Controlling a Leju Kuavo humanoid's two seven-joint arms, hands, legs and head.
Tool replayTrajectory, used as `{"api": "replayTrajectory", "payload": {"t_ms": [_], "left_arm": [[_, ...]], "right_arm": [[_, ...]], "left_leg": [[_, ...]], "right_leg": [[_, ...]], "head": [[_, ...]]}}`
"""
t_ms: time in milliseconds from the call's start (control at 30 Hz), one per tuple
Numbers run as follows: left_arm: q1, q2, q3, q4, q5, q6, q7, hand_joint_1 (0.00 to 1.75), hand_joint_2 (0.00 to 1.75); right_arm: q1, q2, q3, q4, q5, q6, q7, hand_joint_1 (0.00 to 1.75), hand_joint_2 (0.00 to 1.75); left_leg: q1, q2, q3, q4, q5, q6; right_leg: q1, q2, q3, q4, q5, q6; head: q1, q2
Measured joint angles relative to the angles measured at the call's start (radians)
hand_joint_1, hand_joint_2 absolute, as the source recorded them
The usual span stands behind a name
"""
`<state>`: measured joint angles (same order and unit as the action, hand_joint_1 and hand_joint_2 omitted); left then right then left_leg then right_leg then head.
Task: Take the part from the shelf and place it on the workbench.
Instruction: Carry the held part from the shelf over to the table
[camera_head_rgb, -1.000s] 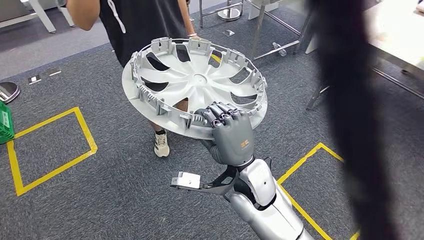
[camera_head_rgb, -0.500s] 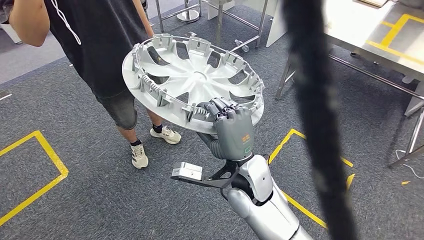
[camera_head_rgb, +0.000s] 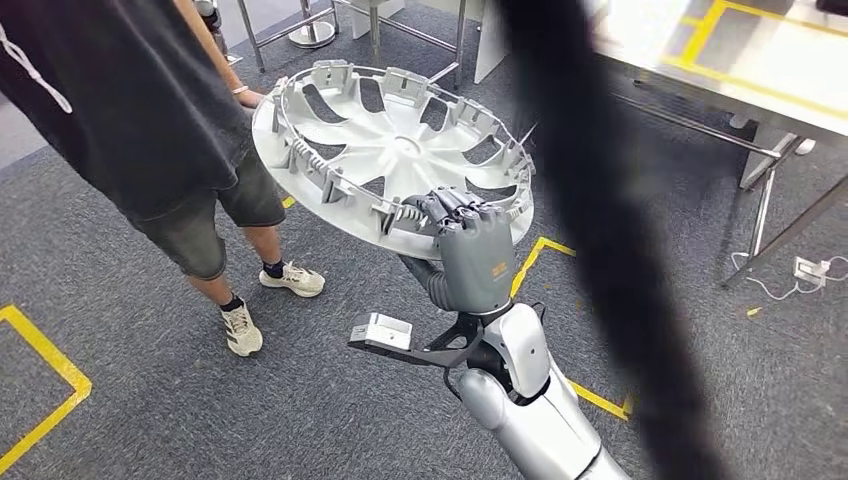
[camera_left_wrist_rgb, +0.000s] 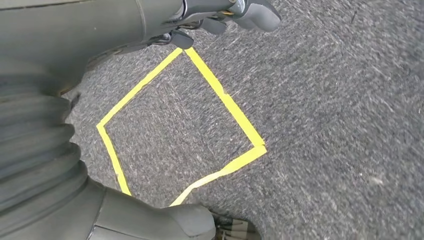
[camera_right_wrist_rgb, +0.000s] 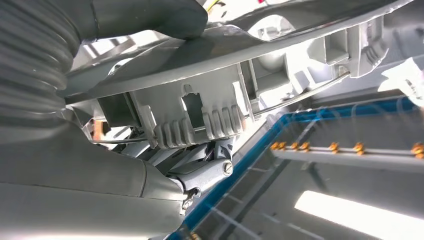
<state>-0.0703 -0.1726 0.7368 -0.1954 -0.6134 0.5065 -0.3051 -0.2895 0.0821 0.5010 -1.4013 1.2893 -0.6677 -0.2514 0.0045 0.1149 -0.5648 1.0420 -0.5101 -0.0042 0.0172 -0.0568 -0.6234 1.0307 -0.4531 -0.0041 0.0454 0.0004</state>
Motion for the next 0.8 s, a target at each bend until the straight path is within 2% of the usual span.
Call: {"api": "replayTrajectory", "payload": {"t_ms": [33, 67, 100, 167, 200, 233, 267, 300, 333, 400, 433, 467, 533, 567, 600, 667, 700, 733, 767, 800], "left_arm": [[-0.001, -0.001, 0.000, 0.000, 0.000, 0.001, -0.001, 0.00, 1.75], [-0.002, -0.002, 0.001, -0.001, 0.000, 0.001, -0.003, 0.00, 1.75], [-0.002, -0.002, 0.001, -0.001, 0.000, 0.001, -0.005, 0.00, 1.75], [-0.001, -0.002, 0.002, 0.000, 0.000, 0.001, -0.007, 0.00, 1.75], [0.001, -0.001, 0.003, 0.000, 0.000, 0.001, -0.008, 0.00, 1.75], [0.003, -0.001, 0.005, 0.000, 0.000, 0.001, -0.007, 0.00, 1.75], [0.004, -0.001, 0.006, 0.000, 0.000, 0.001, -0.007, 0.00, 1.75], [0.004, 0.000, 0.007, 0.000, 0.000, 0.001, -0.006, 0.00, 1.75], [0.004, 0.001, 0.008, 0.000, 0.000, 0.001, -0.006, 0.00, 1.75], [0.003, 0.002, 0.008, 0.000, 0.000, 0.001, -0.008, 0.00, 1.75], [0.003, 0.002, 0.008, 0.001, -0.002, 0.001, -0.009, 0.00, 1.75], [0.003, 0.003, 0.009, 0.001, -0.004, 0.001, -0.010, 0.00, 1.75], [0.002, 0.003, 0.009, 0.001, -0.010, 0.000, -0.013, 0.00, 1.75], [0.001, 0.004, 0.009, 0.000, -0.013, 0.000, -0.014, 0.00, 1.75], [0.000, 0.004, 0.010, 0.000, -0.015, 0.000, -0.016, 0.00, 1.75], [0.001, 0.004, 0.010, -0.001, -0.018, 0.000, -0.020, 0.00, 1.75], [0.003, 0.005, 0.010, -0.001, -0.018, 0.000, -0.020, 0.00, 1.75], [0.005, 0.005, 0.010, -0.001, -0.017, 0.000, -0.020, 0.00, 1.75], [0.006, 0.005, 0.010, -0.001, -0.017, 0.000, -0.021, 0.00, 1.75], [0.006, 0.006, 0.010, -0.001, -0.016, 0.000, -0.021, 0.00, 1.75]], "right_arm": [[0.000, 0.001, 0.000, 0.000, -0.002, 0.000, 0.000, 1.75, 1.75], [-0.001, 0.001, -0.001, 0.000, -0.004, 0.001, 0.001, 1.75, 1.75], [-0.002, 0.003, -0.001, 0.000, -0.007, 0.001, 0.002, 1.75, 1.75], [-0.003, 0.006, -0.001, 0.000, -0.014, 0.000, 0.002, 1.75, 1.75], [-0.003, 0.008, -0.001, 0.000, -0.019, -0.001, 0.001, 1.75, 1.75], [-0.002, 0.008, -0.001, 0.001, -0.024, -0.002, 0.000, 1.75, 1.75], [-0.002, 0.008, -0.001, 0.002, -0.030, -0.004, -0.001, 1.75, 1.75], [-0.002, 0.008, -0.001, 0.003, -0.034, -0.005, -0.001, 1.75, 1.75], [-0.002, 0.008, -0.001, 0.004, -0.038, -0.006, -0.001, 1.75, 1.75], [-0.002, 0.009, -0.001, 0.005, -0.043, -0.007, -0.001, 1.75, 1.75], [-0.002, 0.010, -0.001, 0.005, -0.046, -0.009, -0.002, 1.75, 1.75], [-0.002, 0.012, -0.001, 0.005, -0.049, -0.011, -0.003, 1.75, 1.75], [-0.001, 0.012, -0.002, 0.005, -0.057, -0.013, -0.006, 1.75, 1.75], [-0.001, 0.012, -0.004, 0.005, -0.060, -0.014, -0.007, 1.75, 1.75], [0.000, 0.012, -0.006, 0.005, -0.063, -0.014, -0.007, 1.75, 1.75], [0.000, 0.012, -0.009, 0.005, -0.065, -0.014, -0.008, 1.75, 1.75], [0.000, 0.012, -0.009, 0.005, -0.067, -0.014, -0.008, 1.75, 1.75], [0.000, 0.012, -0.010, 0.005, -0.069, -0.014, -0.008, 1.75, 1.75], [0.001, 0.012, -0.012, 0.005, -0.073, -0.014, -0.008, 1.75, 1.75], [0.001, 0.012, -0.014, 0.005, -0.078, -0.014, -0.010, 1.75, 1.75]], "left_leg": [[0.001, 0.002, 0.002, -0.001, -0.002, -0.006], [0.002, -0.011, 0.001, 0.005, -0.009, -0.011], [0.003, -0.036, -0.009, 0.029, -0.025, -0.017], [0.006, -0.093, -0.061, 0.135, -0.078, -0.026], [0.007, -0.106, -0.095, 0.201, -0.104, -0.029], [0.008, -0.109, -0.122, 0.250, -0.115, -0.031], [0.009, -0.110, -0.134, 0.267, -0.108, -0.034], [0.011, -0.112, -0.127, 0.243, -0.081, -0.036], [0.015, -0.119, -0.102, 0.186, -0.043, -0.038], [0.024, -0.166, -0.046, 0.065, 0.004, -0.042], [0.026, -0.184, -0.029, 0.030, 0.011, -0.039], [0.026, -0.196, -0.022, 0.018, 0.006, -0.033], [0.022, -0.177, -0.021, 0.016, 0.009, -0.015], [0.021, -0.166, -0.020, 0.014, 0.011, -0.007], [0.022, -0.155, -0.020, 0.011, 0.013, 0.000], [0.020, -0.130, -0.019, 0.008, 0.014, 0.011], [0.017, -0.116, -0.019, 0.009, 0.013, 0.013], [0.014, -0.102, -0.019, 0.009, 0.012, 0.015], [0.012, -0.087, -0.018, 0.009, 0.010, 0.017], [0.010, -0.075, -0.017, 0.009, 0.009, 0.017]], "right_leg": [[-0.003, 0.012, 0.001, -0.004, 0.003, -0.004], [-0.008, 0.024, 0.004, -0.009, 0.006, -0.009], [-0.013, 0.035, 0.006, -0.014, 0.009, -0.014], [-0.020, 0.057, 0.009, -0.018, 0.012, -0.021], [-0.021, 0.070, 0.009, -0.017, 0.013, -0.022], [-0.022, 0.085, 0.009, -0.017, 0.013, -0.023], [-0.023, 0.100, 0.009, -0.015, 0.012, -0.022], [-0.025, 0.115, 0.009, -0.013, 0.011, -0.020], [-0.028, 0.130, 0.008, -0.008, 0.010, -0.016], [-0.033, 0.157, 0.003, 0.006, 0.003, -0.003], [-0.033, 0.169, -0.002, 0.011, 0.001, 0.005], [-0.034, 0.180, -0.007, 0.013, 0.002, 0.013], [-0.038, 0.199, -0.013, 0.007, 0.009, 0.028], [-0.038, 0.191, -0.016, 0.009, 0.009, 0.033], [-0.036, 0.168, -0.025, 0.026, -0.001, 0.037], [-0.031, 0.101, -0.069, 0.119, -0.051, 0.042], [-0.030, 0.079, -0.103, 0.188, -0.083, 0.043], [-0.030, 0.069, -0.133, 0.248, -0.104, 0.042], [-0.030, 0.065, -0.149, 0.281, -0.110, 0.040], [-0.029, 0.062, -0.146, 0.275, -0.098, 0.037]], "head": [[0.000, 0.000], [0.000, 0.000], [-0.002, 0.000], [-0.006, 0.000], [-0.008, 0.000], [-0.008, 0.000], [-0.008, 0.000], [-0.008, 0.000], [-0.008, 0.000], [-0.010, 0.000], [-0.011, 0.000], [-0.011, 0.000], [-0.010, 0.000], [-0.010, 0.000], [-0.006, 0.000], [0.002, 0.000], [0.005, 0.000], [0.005, 0.000], [0.005, 0.000], [0.005, 0.000]]}}
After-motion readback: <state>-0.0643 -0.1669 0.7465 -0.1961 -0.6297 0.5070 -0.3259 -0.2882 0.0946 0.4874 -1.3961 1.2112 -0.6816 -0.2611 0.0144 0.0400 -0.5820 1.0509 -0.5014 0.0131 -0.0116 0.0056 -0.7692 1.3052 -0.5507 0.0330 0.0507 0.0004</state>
